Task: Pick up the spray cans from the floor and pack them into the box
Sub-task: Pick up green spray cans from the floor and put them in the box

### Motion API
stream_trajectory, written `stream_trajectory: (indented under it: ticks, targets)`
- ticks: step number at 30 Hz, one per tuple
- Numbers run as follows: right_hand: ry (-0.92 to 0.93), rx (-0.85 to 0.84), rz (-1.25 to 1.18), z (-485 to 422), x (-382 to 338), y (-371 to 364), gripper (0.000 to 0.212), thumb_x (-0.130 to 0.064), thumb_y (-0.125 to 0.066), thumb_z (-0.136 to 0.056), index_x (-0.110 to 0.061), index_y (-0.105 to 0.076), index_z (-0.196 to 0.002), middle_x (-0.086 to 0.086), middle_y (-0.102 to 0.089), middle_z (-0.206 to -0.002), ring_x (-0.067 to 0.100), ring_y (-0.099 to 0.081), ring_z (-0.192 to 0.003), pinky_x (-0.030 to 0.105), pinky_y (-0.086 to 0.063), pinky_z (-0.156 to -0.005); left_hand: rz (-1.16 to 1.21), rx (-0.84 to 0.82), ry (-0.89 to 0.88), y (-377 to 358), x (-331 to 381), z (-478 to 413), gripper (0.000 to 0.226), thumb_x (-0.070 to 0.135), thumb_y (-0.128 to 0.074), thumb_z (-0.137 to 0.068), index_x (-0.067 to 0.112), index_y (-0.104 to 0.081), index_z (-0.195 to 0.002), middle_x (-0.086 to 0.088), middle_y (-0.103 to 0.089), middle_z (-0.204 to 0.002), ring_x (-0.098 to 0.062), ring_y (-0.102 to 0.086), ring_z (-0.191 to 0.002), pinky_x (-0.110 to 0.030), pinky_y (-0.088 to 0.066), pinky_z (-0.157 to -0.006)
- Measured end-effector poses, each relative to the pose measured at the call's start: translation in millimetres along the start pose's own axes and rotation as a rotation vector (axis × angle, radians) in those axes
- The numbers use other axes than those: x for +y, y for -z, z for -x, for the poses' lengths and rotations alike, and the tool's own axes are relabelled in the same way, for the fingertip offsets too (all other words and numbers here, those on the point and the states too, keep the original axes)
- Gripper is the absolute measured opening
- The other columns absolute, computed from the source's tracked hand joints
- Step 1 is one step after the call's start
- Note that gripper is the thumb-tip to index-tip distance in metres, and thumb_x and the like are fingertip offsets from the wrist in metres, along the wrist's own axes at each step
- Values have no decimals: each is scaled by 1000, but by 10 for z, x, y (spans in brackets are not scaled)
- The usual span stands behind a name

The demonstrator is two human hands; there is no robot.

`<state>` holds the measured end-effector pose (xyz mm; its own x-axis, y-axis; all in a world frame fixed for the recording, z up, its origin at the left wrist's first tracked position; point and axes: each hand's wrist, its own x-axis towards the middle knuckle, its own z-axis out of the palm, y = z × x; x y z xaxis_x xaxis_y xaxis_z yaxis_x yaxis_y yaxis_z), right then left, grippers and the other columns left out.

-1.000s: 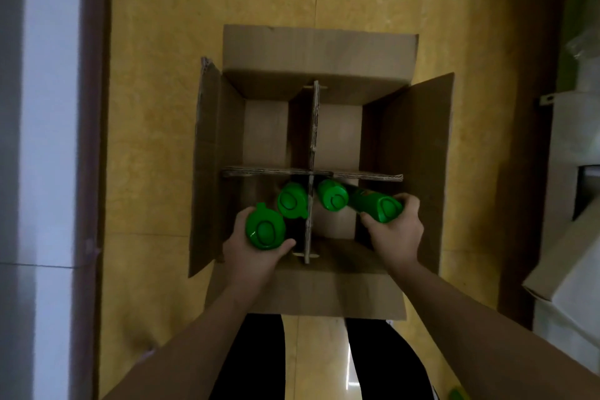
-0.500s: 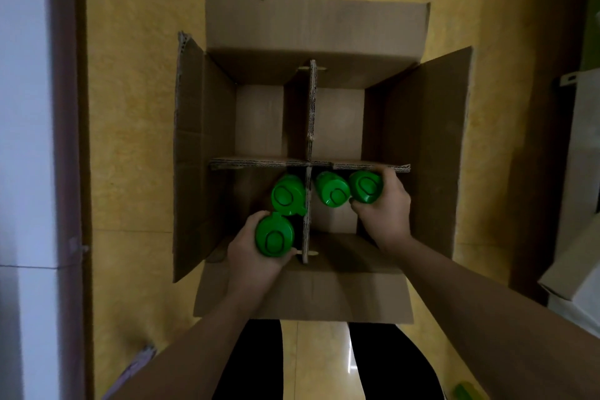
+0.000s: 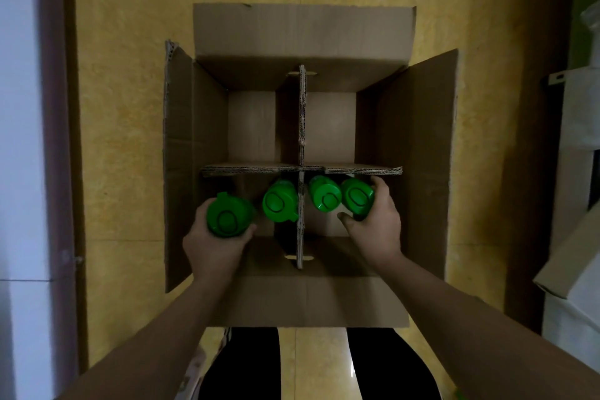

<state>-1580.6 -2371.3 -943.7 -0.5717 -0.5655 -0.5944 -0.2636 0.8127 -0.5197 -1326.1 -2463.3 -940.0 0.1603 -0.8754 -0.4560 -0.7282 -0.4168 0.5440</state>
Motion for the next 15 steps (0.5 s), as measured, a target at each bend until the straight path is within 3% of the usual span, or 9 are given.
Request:
stream_trajectory:
  ticks: [3, 6, 9, 12, 15]
  targets:
    - [9, 78, 107, 149, -25, -14, 104, -24, -89, -72, -22, -24, -154, 8, -37, -150, 27, -39, -137, 38, -38, -109, 18, -34, -53, 5, 79, -130, 85, 23, -97, -58, 35, -53, -129, 19, -53, -110, -6, -50, -111, -14, -40, -84]
    - [337, 177, 279, 379, -126, -30, 90, -33, -84, -76, -19, -32, -149, 12, -37, -147, 30, -36, -137, 46, -38, -110, 23, -105, -96, 0, 147, -214, 85, 21, -97, -58, 41, -52, -127, 30, -52, -101, -5, -53, -110, -5, -35, -79]
    - [644, 221, 324, 577, -279, -170, 64, -33, -74, -84, -15, -46, -139, 14, -45, -137, 32, -43, -129, 46, -43, -104, 32, -176, -126, -35, 181, -283, 84, 19, -96, -60, 45, -52, -127, 26, -57, -104, -4, -55, -111, -5, -37, -79]
    - [721, 209, 213, 602, -499, -322, 52, -24, -75, -87, -12, -52, -132, 13, -53, -128, 28, -50, -120, 36, -45, -100, 8, -245, -189, -43, 168, -362, 84, 18, -96, -60, 45, -54, -127, 26, -59, -107, 0, -56, -108, -2, -39, -78]
    - [676, 27, 215, 529, -715, -439, 58, -19, -76, -86, -9, -49, -136, 12, -51, -133, 25, -49, -123, 32, -44, -101, -85, -324, -258, 1, 108, -462, 83, 14, -94, -62, 38, -56, -131, 24, -56, -118, 0, -52, -113, -5, -35, -84]
